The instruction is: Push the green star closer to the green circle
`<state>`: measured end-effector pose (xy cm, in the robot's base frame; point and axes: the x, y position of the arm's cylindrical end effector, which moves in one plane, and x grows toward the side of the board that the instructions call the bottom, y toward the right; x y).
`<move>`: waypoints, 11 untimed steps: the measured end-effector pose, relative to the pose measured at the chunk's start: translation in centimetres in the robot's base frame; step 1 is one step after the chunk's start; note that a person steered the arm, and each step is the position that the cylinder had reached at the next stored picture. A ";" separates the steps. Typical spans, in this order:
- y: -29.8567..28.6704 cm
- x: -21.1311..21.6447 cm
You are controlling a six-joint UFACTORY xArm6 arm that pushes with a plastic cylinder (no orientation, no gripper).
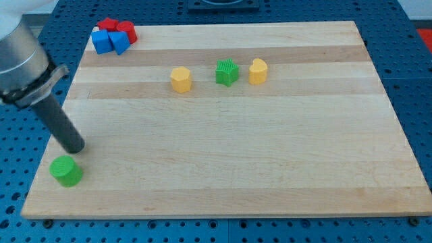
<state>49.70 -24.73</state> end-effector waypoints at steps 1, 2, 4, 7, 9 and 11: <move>0.7 -6.0; 4.2 -10.6; 14.0 -16.1; 26.2 -17.3; 26.2 -11.5; 27.5 -11.1</move>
<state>38.61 2.82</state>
